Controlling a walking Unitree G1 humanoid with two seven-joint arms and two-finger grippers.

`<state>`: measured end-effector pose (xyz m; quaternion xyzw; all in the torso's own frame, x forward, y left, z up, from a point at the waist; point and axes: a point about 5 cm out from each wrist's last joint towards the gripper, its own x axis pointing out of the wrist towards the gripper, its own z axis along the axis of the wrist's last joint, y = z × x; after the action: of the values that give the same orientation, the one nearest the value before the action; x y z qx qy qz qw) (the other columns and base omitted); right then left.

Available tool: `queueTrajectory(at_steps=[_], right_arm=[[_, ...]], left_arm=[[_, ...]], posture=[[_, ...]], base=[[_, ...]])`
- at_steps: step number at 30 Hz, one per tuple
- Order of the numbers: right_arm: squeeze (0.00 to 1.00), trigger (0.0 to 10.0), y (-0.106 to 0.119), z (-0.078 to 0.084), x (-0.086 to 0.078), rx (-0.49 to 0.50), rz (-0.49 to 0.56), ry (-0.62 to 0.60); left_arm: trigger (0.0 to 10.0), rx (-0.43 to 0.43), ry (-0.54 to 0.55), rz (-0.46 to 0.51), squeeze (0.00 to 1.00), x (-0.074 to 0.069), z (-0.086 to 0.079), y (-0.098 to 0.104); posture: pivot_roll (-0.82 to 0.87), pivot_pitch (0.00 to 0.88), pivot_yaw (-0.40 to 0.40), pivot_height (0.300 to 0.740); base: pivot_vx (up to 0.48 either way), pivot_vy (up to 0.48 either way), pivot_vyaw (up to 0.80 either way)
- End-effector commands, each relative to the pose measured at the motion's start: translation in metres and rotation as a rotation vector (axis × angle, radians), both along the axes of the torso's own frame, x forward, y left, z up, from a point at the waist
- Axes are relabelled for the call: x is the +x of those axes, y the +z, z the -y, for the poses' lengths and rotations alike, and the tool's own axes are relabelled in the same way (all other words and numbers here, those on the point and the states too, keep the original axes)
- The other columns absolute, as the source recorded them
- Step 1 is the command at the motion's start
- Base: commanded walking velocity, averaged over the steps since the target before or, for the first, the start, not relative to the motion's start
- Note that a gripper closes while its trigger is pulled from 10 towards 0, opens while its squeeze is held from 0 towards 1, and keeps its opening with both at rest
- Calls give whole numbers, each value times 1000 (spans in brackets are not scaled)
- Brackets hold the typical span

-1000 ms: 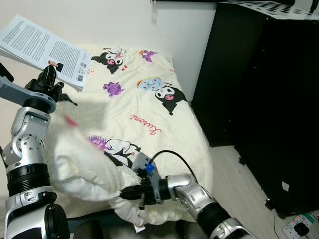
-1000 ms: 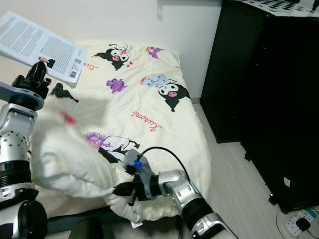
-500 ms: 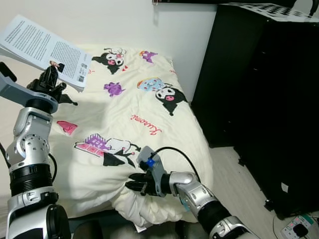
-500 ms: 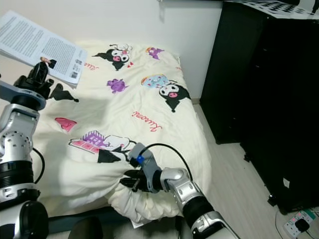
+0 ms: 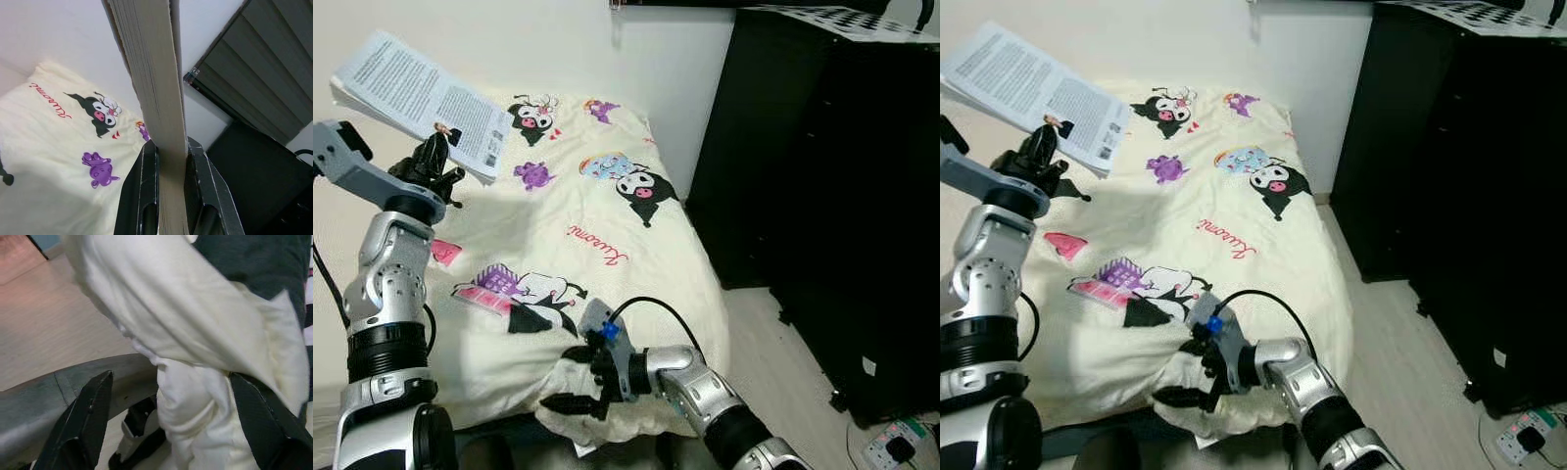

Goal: Clean up the room

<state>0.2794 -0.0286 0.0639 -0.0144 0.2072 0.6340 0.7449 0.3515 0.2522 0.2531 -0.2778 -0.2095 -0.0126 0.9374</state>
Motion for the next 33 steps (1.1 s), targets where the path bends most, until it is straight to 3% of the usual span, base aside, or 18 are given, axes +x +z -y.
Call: queueTrajectory(at_steps=[1, 2, 3, 4, 6, 12, 13, 14, 15, 17, 18, 20, 21, 22, 23, 24, 28, 33], right_arm=[[1000, 10000, 2, 1, -2, 17, -11, 20], [1000, 10000, 2, 1, -2, 17, -11, 20], [1000, 10000, 23, 1, -7, 170, -71, 96], [1000, 10000, 23, 1, -7, 170, -71, 96], [1000, 10000, 41, 5, -7, 305, -115, 117], [1000, 10000, 51, 20, 12, 410, -116, -45], [976, 10000, 54, 27, 21, 441, -99, -141], [0, 10000, 52, 37, 36, 428, -82, -304], [0, 10000, 51, 45, 44, 416, -75, -415], [0, 10000, 48, 55, 52, 404, -69, -523], [0, 10000, 48, 55, 52, 404, -69, -523], [0, 10000, 48, 77, 57, 448, -72, -648], [0, 10000, 48, 77, 57, 448, -72, -648], [0, 10000, 48, 87, 58, 485, -81, -704], [0, 10000, 48, 94, 58, 511, -86, -737], [0, 10000, 47, 100, 57, 530, -95, -772], [0, 10000, 42, 112, 53, 536, -99, -826], [0, 10000, 34, 117, 50, 510, -107, -864]], left_arm=[[0, 13, 0, 28, 0, 0, 2, 2], [0, 13, 0, 28, 0, 0, 2, 2], [0, 14, 1, 26, 0, 0, 2, 1], [0, 14, 1, 26, 0, 0, 2, 1], [0, 16, 0, 24, 0, 0, 3, 0], [0, 37, -9, 6, 0, 1, 7, -4], [0, 50, -10, -7, 0, 2, 8, -7], [0, 62, -11, -23, 0, 2, 8, -11], [0, 69, -11, -33, 0, 2, 8, -14], [0, 79, -8, -51, 0, 2, 8, -19], [0, 79, -8, -51, 0, 2, 8, -19], [0, 89, 2, -110, 0, 2, 6, -36], [0, 89, 2, -110, 0, 2, 6, -36], [4824, 105, 11, -154, 0, 0, 5, -49], [7020, 124, 16, -187, 0, -1, 4, -59], [10000, 122, 6, -229, 0, -4, 6, -71], [10000, 104, -16, -291, 0, -10, 16, -88], [10000, 187, -6, -337, 0, -9, 29, -96]], posture=[[-27, 0, -87, 491], [-27, 0, -87, 491], [-26, 0, -90, 491], [-26, 0, -90, 491], [-27, 0, -89, 491], [-26, 0, -90, 491], [-29, 0, -89, 491], [-30, 0, -88, 491], [-30, 0, -88, 491], [-30, 0, -88, 491], [-30, 0, -88, 491], [-29, 0, -89, 491], [-29, 0, -89, 491], [-31, 0, -88, 496], [-32, 0, -87, 501], [-39, 0, -85, 506], [-41, 0, -87, 521], [-41, 0, -92, 541]], base=[[0, 0, 0], [0, 0, 0], [0, 0, 0], [0, 0, 0], [0, 0, 0], [0, 0, 0], [0, 0, 0], [0, 0, 0], [0, 0, 0], [0, 0, 0], [0, 0, 0], [0, 0, 0], [0, 0, 0], [0, 0, 0], [0, 0, 0], [0, 0, 0], [-172, 0, 0], [-416, 60, 0]])
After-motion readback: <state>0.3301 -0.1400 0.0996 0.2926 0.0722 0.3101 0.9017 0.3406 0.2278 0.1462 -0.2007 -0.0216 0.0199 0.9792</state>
